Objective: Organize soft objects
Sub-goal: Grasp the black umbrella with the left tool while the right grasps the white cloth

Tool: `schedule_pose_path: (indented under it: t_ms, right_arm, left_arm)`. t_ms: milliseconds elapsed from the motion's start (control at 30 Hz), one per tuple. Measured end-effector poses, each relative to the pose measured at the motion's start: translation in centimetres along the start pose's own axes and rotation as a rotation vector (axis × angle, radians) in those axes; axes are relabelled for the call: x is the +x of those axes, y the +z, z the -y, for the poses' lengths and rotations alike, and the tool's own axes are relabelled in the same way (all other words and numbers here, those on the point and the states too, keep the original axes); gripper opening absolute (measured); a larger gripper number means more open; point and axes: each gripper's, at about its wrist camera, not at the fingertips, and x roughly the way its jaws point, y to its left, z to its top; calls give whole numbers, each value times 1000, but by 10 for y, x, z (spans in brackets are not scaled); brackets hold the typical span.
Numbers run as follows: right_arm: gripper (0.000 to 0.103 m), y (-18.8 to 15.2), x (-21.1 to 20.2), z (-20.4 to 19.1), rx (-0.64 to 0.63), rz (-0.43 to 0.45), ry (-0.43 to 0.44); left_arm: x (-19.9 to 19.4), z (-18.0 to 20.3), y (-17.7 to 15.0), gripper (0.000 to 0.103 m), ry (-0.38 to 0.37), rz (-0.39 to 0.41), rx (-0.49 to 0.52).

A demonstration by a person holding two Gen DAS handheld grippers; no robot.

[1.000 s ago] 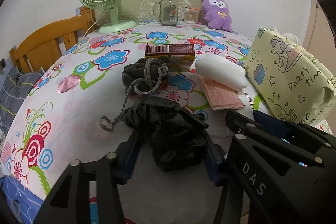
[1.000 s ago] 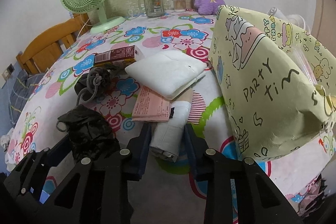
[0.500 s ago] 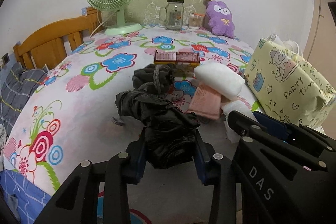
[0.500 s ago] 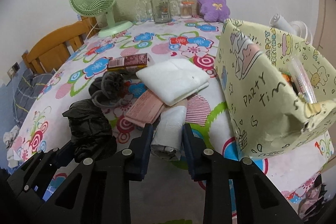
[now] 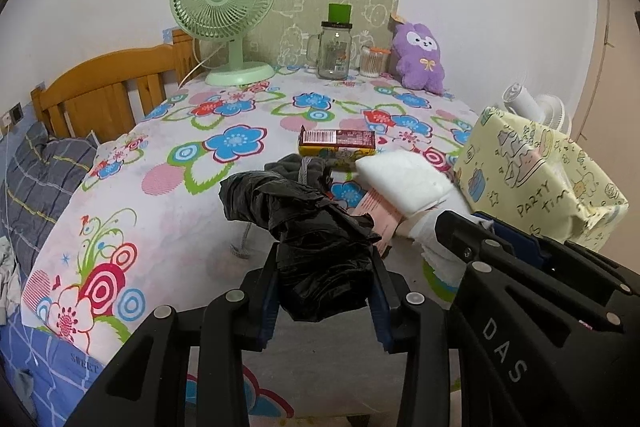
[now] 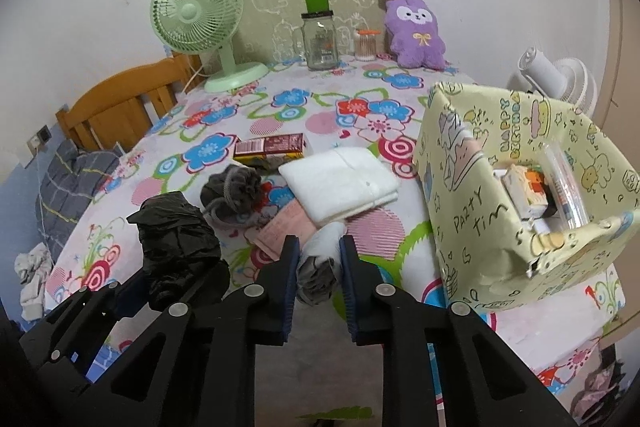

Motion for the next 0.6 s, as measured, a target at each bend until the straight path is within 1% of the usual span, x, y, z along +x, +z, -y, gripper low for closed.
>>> schedule_pose_path:
  t_ms: [233, 600]
  right_arm:
    - [17, 9, -14, -1, -7, 31, 6]
    - [17, 28, -37, -4, -11, 93, 11]
  left_arm:
    - [-12, 3, 8, 39, -3, 24, 5]
    - [-33, 6, 29, 39, -5, 75, 17]
